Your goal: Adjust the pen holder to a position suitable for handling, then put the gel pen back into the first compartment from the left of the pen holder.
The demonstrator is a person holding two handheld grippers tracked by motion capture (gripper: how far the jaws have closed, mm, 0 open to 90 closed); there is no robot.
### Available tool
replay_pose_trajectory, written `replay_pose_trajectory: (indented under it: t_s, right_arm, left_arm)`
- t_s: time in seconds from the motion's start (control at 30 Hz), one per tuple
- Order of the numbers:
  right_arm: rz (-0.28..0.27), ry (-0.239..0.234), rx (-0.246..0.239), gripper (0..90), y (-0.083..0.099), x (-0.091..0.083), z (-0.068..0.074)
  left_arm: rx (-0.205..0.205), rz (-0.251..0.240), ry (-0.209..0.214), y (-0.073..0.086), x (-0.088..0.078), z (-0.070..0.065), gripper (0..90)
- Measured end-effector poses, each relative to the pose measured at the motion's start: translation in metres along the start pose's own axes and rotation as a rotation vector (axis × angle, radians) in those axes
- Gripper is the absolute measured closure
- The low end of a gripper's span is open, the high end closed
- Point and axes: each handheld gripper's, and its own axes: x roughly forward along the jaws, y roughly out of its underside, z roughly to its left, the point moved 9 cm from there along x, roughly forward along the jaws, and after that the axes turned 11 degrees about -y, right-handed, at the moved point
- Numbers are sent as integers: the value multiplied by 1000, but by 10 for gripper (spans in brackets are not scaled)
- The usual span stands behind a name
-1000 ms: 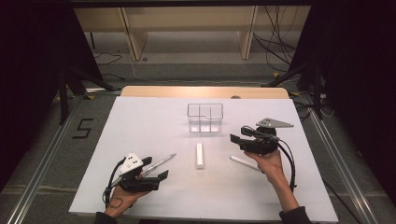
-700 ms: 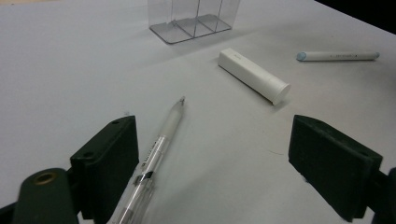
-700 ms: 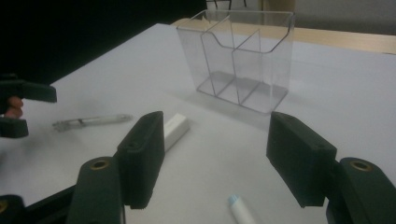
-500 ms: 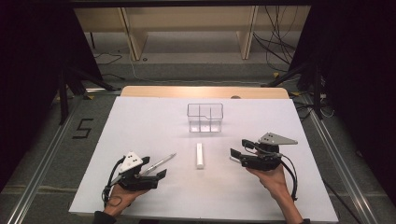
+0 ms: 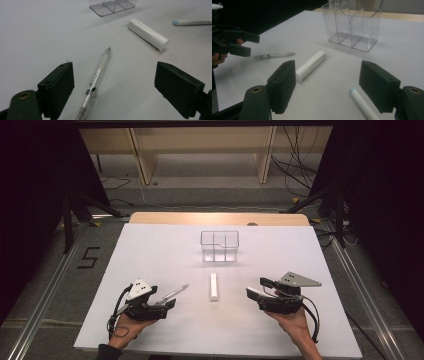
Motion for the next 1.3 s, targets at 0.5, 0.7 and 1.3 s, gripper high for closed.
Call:
replay_pose_trajectory:
  t_s: [0.5, 0.7, 1.3]
  right_arm:
    - [11, -10, 22, 270, 15, -4, 7]
    - [13, -8, 19, 266, 17, -6, 11]
    - [20, -9, 15, 240, 22, -9, 16]
  left_arm:
    - [46, 109, -11, -2, 3, 14, 157]
    - [72, 170, -23, 2, 5, 21, 158]
    - [162, 279, -53, -8, 15, 32, 166]
